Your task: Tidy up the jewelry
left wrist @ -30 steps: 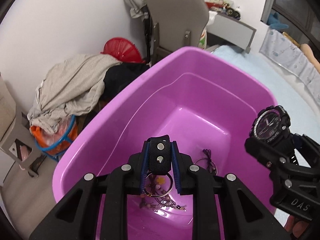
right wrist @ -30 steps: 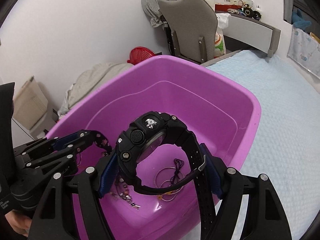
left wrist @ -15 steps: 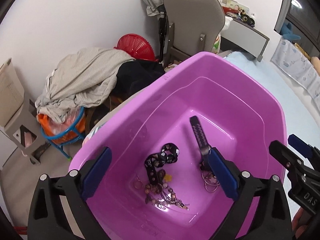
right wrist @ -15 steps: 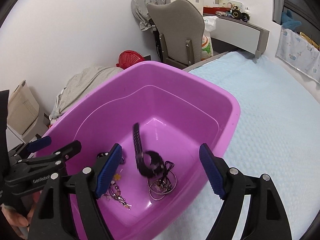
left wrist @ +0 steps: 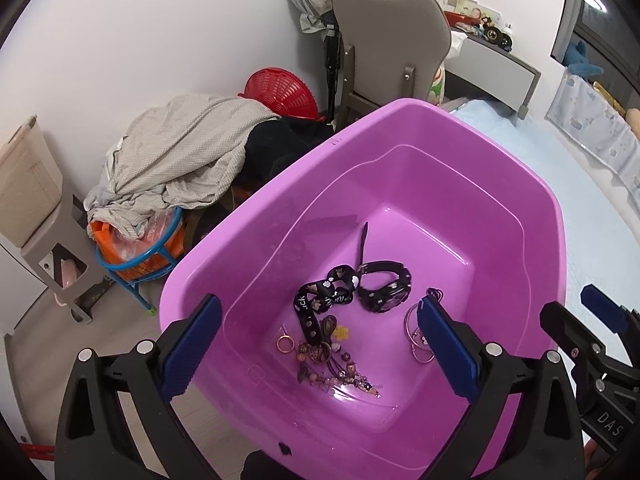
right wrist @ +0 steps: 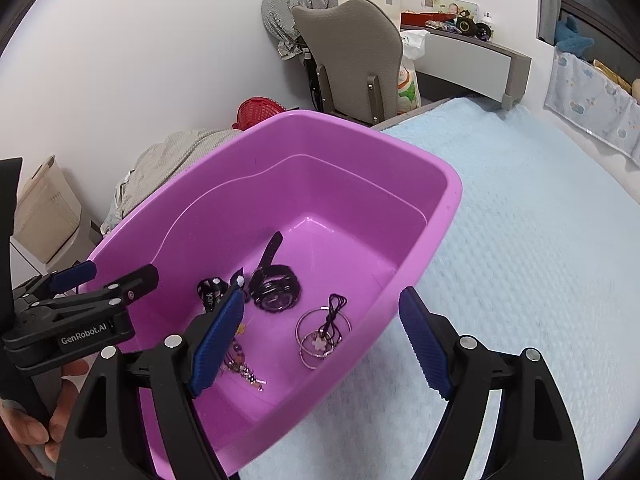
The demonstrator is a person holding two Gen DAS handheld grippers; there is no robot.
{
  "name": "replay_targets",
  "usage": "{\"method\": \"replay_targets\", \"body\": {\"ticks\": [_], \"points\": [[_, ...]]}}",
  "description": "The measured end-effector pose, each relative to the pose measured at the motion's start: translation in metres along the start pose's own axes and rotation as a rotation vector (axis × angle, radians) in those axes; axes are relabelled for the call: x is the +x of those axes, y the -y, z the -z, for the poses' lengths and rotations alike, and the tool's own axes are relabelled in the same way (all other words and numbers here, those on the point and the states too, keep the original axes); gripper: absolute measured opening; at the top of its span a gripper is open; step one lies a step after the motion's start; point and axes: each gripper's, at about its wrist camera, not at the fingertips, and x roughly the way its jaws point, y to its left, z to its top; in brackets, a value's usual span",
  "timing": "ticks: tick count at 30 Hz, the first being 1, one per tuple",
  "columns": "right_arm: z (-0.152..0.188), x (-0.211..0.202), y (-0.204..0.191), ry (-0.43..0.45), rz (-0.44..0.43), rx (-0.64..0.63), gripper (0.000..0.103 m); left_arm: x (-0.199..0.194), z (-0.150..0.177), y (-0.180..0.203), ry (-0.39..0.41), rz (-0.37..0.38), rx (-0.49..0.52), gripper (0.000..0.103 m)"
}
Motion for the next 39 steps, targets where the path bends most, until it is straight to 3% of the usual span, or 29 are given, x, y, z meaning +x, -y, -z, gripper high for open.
{"method": "replay_targets", "body": {"ticks": [39], "points": [[0.048, -0.07, 0.002, 0.058, 0.058, 0.039, 0.076, -0.066, 0.041, 0.025, 0.075, -0.03, 0.046, 0.096]]}}
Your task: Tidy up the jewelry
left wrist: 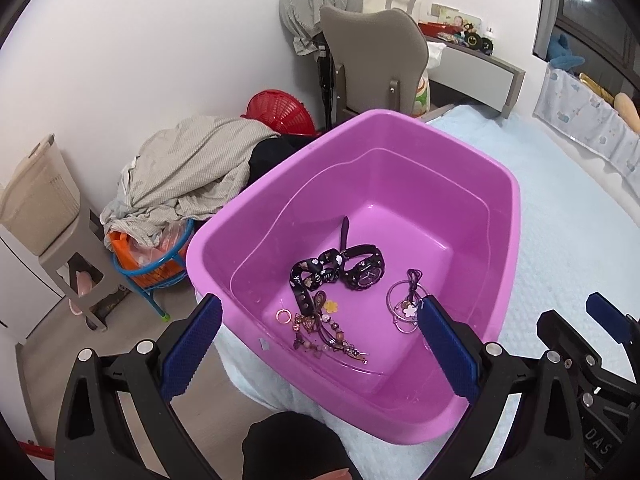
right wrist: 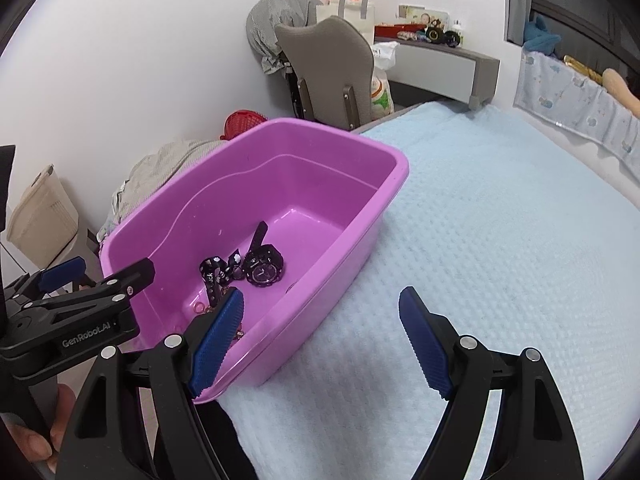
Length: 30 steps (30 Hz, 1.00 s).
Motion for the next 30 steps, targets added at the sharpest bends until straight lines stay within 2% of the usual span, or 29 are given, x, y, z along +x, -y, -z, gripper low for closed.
{"method": "replay_targets", "body": {"ticks": [7, 22, 30], "points": [[-0.001, -0.02, 0.001, 0.03, 0.002, -0.004, 0.079, -0.016, -0.004, 0.005, 0.02, 0.018, -0.005, 0.096], [-0.008, -0.045, 0.002, 0.079, 0.0, -0.003, 0.079, -0.052, -0.013, 0.012, 0.118, -0.008, 0.016, 0.096], [-0.01, -0.056, 0.001, 0.098, -0.002, -0.004, 0.079, -0.061, -0.015, 0.013, 0.134, 0.0, 0.014, 0.096]]}}
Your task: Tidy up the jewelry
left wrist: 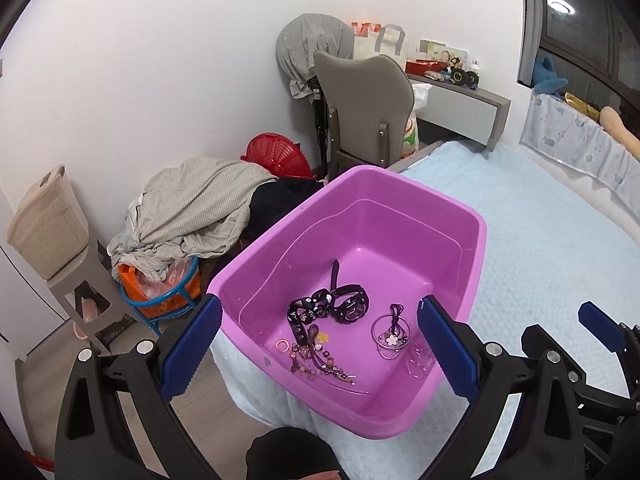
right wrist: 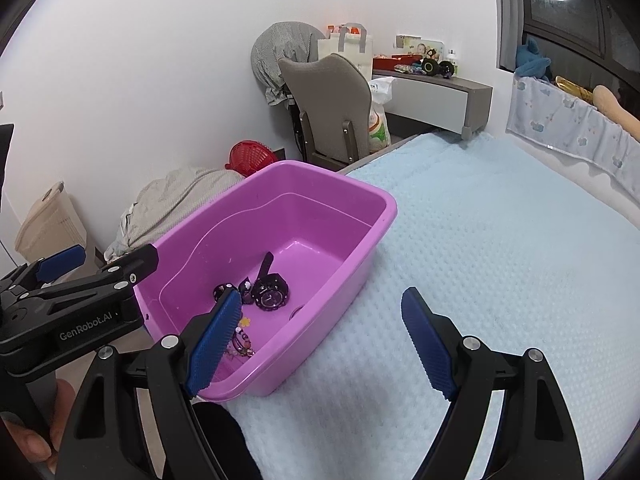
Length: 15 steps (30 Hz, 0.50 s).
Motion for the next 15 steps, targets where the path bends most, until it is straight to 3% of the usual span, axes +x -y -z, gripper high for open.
{"method": "replay_targets", "body": {"ticks": [15], "points": [[0.0003, -0.005, -0.0039, 0.007, 0.0, -0.002, 0.079, -0.0102, -0.002, 0.0005, 0.024, 0.003, -0.006, 0.096]]}}
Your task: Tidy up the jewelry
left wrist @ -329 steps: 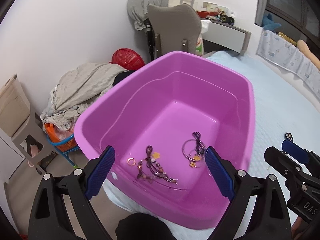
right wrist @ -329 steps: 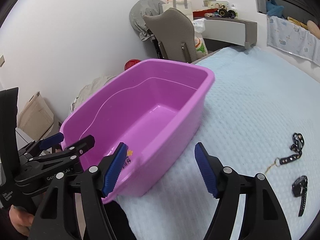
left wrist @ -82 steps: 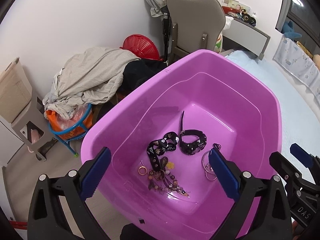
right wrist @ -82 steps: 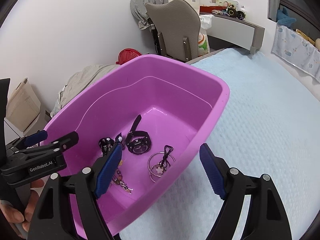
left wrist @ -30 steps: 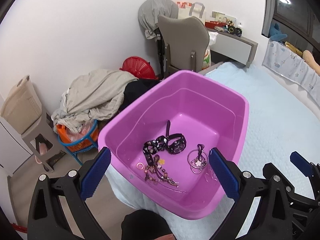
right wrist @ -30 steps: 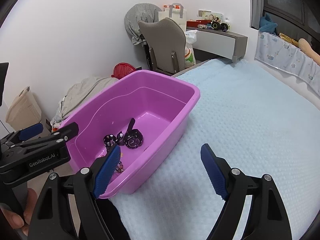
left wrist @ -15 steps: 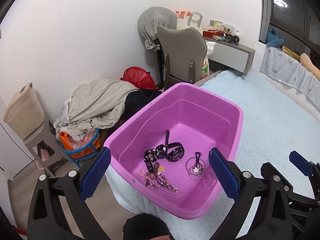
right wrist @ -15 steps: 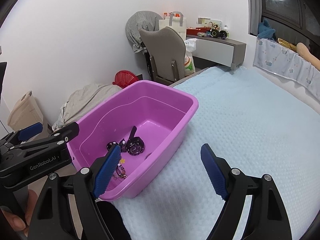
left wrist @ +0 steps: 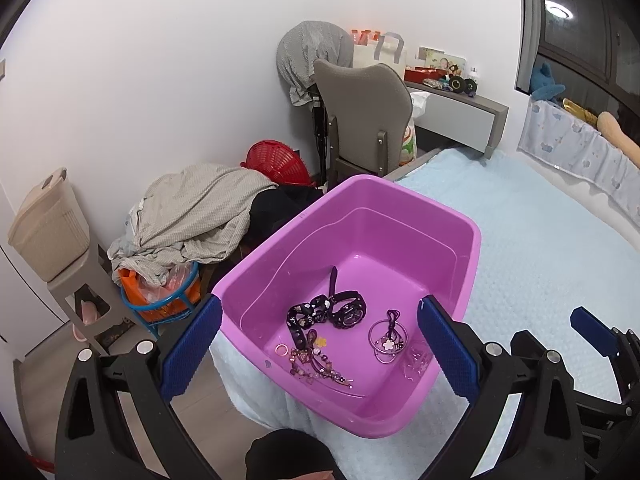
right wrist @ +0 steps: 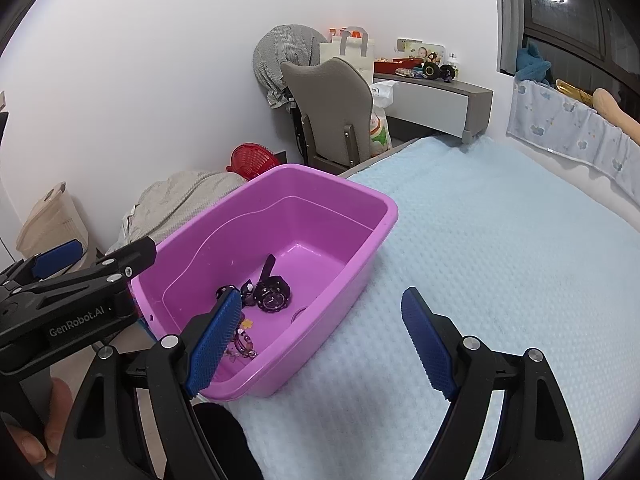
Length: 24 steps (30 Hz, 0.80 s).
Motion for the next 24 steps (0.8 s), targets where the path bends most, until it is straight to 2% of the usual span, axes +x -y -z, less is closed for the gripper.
{"method": "replay_targets", "body": {"ticks": [24], "points": [[-0.0018, -0.0005, -0.0004, 0.006, -0.002, 0.0, 0.079, -0.0073, -0.0016, 0.0049, 0.017, 0.006, 0.015, 0.096]]}}
